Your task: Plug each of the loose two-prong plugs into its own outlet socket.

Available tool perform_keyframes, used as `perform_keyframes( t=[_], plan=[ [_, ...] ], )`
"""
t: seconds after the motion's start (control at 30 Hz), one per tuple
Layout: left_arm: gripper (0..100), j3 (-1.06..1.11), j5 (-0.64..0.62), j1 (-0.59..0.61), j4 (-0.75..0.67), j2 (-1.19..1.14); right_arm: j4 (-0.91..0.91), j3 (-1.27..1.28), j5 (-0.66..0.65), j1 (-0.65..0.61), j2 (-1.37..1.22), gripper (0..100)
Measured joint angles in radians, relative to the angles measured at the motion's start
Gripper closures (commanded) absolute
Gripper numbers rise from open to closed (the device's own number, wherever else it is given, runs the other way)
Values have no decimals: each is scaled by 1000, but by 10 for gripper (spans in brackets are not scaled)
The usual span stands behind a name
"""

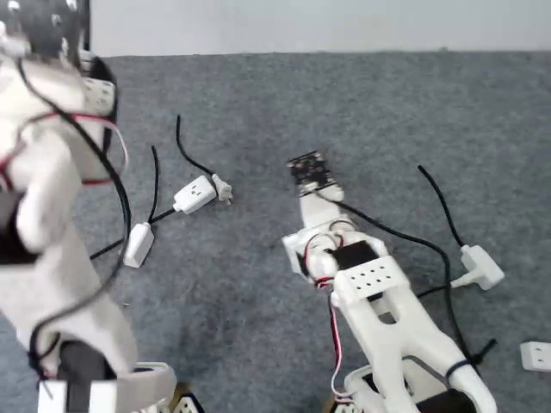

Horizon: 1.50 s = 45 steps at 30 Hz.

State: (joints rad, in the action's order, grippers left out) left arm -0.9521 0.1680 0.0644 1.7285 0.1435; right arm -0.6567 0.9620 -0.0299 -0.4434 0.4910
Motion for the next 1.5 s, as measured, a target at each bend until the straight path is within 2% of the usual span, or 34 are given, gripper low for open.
perform_keyframes(
  t=[0.13,0.43,0.77,0.97,1.5],
  plan=[
    [989,0,-5,-74,-21,48,80,0,0,-83,51,706],
    [989,0,-5,-233,-29,55,381,0,0,-166,184,706],
    [989,0,-6,-474,-29,55,420,0,0,-192,193,706],
    [989,0,-49,-640,-32,55,420,11,-87,-193,198,706],
    [989,54,-78,-674,-109,55,420,164,-101,-187,463,706]
  ],
)
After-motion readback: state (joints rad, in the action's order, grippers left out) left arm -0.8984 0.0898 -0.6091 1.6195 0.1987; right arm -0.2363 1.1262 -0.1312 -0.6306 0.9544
